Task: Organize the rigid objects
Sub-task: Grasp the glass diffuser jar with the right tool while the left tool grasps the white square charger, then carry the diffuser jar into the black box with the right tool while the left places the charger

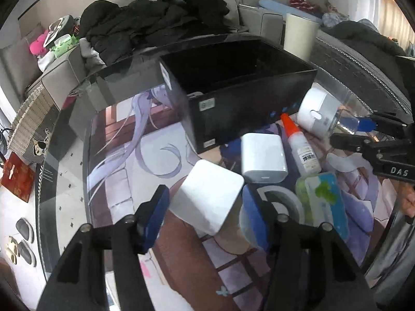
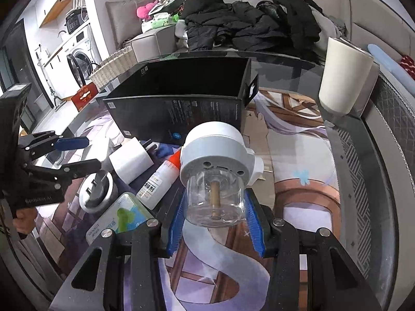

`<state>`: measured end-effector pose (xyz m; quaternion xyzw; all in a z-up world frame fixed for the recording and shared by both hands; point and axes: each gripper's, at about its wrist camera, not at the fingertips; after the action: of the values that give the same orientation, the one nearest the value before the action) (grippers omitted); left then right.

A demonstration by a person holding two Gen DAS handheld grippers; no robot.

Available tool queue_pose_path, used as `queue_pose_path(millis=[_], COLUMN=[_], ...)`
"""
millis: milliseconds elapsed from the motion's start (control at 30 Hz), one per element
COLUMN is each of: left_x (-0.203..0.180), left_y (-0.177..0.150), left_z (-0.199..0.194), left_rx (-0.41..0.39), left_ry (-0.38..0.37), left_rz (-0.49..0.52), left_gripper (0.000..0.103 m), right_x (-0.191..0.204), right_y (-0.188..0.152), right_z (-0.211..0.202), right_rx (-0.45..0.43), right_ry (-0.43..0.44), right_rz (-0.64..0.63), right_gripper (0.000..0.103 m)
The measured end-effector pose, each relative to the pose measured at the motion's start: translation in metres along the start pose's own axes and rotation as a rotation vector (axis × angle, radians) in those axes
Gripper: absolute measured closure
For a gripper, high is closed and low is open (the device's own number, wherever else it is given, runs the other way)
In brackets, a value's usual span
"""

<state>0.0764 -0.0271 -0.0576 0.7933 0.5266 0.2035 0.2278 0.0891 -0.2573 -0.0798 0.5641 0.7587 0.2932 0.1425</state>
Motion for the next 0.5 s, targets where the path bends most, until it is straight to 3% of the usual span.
queue_pose_path(millis=[133,233,300,367,500], left_x=[0.005,0.017,0.018,0.016,0.017], left_y=[0.001,0.0,-0.004,-0.007,-0.008], left_z=[0.004,0.011,0.019,0.02,0.021], left_rx=[0.014,0.05,0.087,0.073,0.083], left_ry=[-0.036,0.007,0.016,0.032,0.001], left_rz=[-0.035,-0.095,-0.087,-0.08,-0.11], left_gripper=[0.044,0.043,0.047,0.046,0.058], right_x=[0.002,0.001,0.001,0.002,0.0], right_y=[0.002,0.001,0.001,0.0,0.0], right_z=[0.006,0.011,0.011,0.01,0.01], right_rx=[0.003,0.02,0.022,0.022,0.022], right_ry=[-0.002,-0.004,-0.001,0.001,0.006], right_rz=[-0.014,-0.007,-0.008,-0.015,0.003], right_gripper=[0.059,0.059,0.059,0.059,0.059])
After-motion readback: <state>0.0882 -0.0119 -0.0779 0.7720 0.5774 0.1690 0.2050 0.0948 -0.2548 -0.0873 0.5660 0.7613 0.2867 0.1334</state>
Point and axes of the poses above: each gripper's, at about its wrist camera, not at the fingertips, and z roughly the way its jaws point, x to its left, y to its top, and after that the axes turned 4 degrees about y, right-handed
